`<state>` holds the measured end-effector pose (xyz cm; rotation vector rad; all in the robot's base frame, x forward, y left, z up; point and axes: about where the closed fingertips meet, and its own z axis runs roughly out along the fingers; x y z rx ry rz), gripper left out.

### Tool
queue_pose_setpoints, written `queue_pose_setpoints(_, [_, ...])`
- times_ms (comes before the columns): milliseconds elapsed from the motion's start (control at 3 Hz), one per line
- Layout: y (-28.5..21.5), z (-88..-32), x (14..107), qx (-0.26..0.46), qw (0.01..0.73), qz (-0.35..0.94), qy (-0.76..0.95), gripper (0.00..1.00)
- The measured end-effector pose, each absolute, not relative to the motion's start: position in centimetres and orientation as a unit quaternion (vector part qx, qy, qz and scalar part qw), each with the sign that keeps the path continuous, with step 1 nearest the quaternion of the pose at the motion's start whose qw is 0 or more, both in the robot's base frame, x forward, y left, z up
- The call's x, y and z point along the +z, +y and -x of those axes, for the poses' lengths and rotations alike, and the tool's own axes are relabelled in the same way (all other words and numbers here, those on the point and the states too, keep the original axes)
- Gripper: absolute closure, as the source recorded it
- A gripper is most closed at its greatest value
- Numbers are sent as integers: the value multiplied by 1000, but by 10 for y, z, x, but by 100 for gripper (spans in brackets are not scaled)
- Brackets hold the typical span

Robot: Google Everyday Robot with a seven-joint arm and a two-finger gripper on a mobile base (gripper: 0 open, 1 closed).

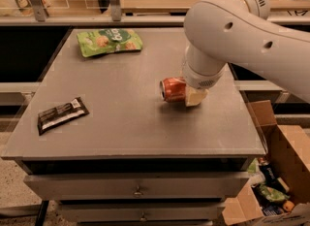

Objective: Knock coke can over

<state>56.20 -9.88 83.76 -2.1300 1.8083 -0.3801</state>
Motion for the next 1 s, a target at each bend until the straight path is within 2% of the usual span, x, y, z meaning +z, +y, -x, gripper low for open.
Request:
queue_pose_setpoints(333, [-98, -565, 841, -120, 150, 756, 625, 14])
queue_pose_setpoints(667, [-99, -566, 848, -88, 132, 780, 606, 0])
queue_pose_setpoints(1000, [-100, -562, 853, -50, 108, 803, 584, 0])
